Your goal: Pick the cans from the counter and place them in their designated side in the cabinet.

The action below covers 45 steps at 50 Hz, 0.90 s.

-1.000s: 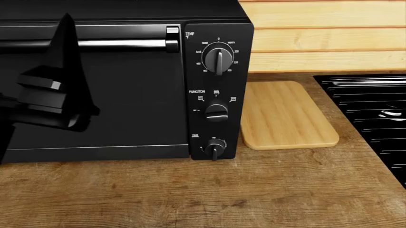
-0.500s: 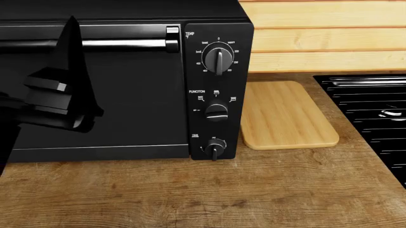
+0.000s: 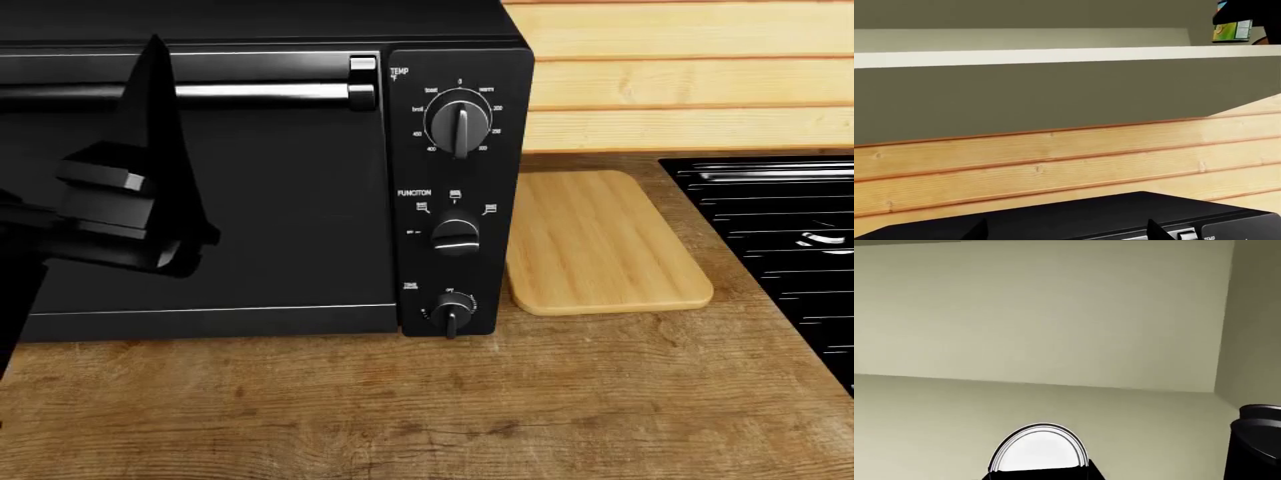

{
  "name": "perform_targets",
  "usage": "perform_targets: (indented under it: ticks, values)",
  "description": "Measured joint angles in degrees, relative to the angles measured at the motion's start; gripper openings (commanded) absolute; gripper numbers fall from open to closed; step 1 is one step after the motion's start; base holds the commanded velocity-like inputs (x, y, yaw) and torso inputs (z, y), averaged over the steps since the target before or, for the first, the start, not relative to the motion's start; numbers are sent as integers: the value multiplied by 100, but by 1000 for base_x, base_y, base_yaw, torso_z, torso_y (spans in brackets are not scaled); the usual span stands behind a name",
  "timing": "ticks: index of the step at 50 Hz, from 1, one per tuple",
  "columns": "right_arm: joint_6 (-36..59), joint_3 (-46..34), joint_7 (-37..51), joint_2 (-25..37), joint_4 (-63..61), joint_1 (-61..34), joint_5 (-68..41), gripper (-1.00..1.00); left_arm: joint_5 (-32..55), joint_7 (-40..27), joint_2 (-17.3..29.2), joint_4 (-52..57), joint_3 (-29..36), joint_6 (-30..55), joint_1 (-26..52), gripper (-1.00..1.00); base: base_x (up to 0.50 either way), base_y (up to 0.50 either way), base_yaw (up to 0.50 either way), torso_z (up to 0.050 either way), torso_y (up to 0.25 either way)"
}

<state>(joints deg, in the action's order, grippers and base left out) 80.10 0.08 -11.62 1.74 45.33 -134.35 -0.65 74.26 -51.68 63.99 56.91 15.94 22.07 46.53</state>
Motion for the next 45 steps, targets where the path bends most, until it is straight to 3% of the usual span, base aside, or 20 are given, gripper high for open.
perform_targets:
  ticks: [15, 30, 31, 45]
  values:
    - [-12, 109, 872, 103, 296, 2, -764, -100, 7, 9, 37, -13, -11, -40, -26, 100, 0, 0, 0, 0, 1]
    - [-28, 107, 963, 147, 420, -8, -810, -100, 50, -14, 56, -5, 6, -37, 26, 100, 0, 0, 0, 1, 1]
    - [-30, 106, 954, 148, 425, -9, -803, 100, 51, -15, 57, -4, 7, -37, 28, 100, 0, 0, 0, 0, 0]
    - [-78, 91, 749, 140, 420, -51, -675, 100, 43, -14, 74, 0, 3, -71, 1, 100, 0, 0, 0, 0, 0]
